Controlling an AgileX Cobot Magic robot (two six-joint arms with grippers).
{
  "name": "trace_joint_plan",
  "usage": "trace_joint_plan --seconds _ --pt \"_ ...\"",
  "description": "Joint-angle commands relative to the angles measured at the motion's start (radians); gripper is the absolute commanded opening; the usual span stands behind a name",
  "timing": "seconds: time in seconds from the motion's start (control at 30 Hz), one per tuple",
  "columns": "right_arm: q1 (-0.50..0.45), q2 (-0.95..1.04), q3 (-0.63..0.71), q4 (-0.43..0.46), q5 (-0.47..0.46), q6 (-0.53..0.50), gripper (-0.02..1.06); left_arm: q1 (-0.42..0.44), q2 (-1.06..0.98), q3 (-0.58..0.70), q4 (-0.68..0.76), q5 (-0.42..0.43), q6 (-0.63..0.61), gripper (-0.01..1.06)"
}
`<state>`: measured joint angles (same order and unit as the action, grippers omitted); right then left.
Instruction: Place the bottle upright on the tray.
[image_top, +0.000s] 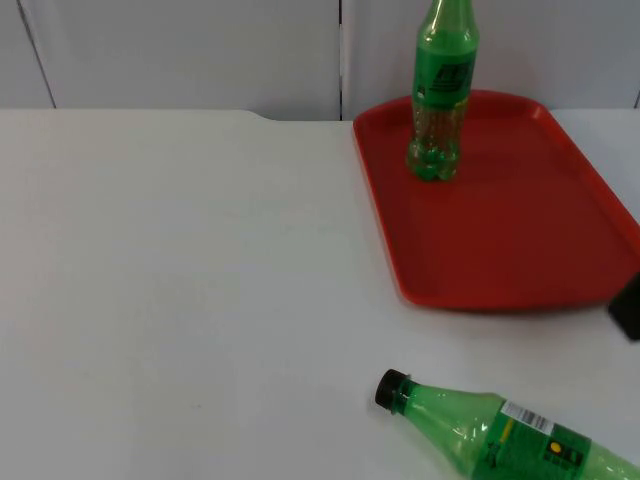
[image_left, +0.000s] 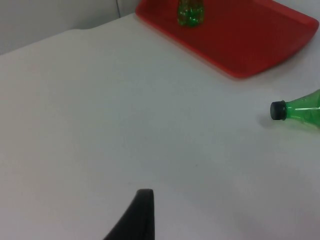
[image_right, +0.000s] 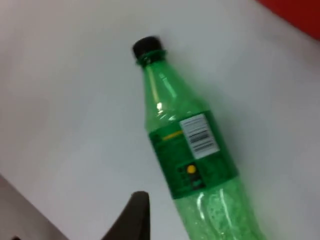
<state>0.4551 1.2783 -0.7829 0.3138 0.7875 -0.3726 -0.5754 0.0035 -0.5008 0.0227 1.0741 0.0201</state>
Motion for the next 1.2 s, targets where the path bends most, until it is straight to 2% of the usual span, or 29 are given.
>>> trace_joint_plan --seconds 0.0,0.07,0.1,0.23,0.37,0.43,0.93,1.17 --pt "0.079 0.026 -0.006 -0.073 -0.024 0.052 0.96 -0.004 -0.004 0.004 -0.01 0.001 0.002 1.05" --pt "0.167 0.062 -0.006 -0.161 -0.029 0.124 0.96 -0.004 -0.004 0.004 -0.01 0.001 0.002 1.05" --pt "0.167 0.062 -0.006 -0.161 -0.029 0.124 0.96 -0.004 -0.004 0.004 -0.01 0.001 0.002 1.05" --pt "0.308 0.138 -0.006 -0.307 -0.049 0.224 0.96 -0.004 -0.004 0.004 -0.01 0.001 0.002 1.05" --pt "0.368 0.2 -0.006 -0.342 -0.076 0.233 0.96 -0.004 -0.004 0.004 -0.01 0.001 0.002 1.05" --pt "0.378 0.254 -0.006 -0.342 -0.111 0.233 0.96 -0.004 -0.004 0.004 -0.01 0.001 0.002 1.05" --pt "0.378 0.523 -0.168 -0.443 -0.115 0.223 0.96 -0.004 -0.004 0.004 -0.01 0.001 0.002 1.05" --pt "0.378 0.599 -0.187 -0.44 -0.177 0.182 0.96 -0.004 -0.004 0.004 -0.008 0.001 0.002 1.05"
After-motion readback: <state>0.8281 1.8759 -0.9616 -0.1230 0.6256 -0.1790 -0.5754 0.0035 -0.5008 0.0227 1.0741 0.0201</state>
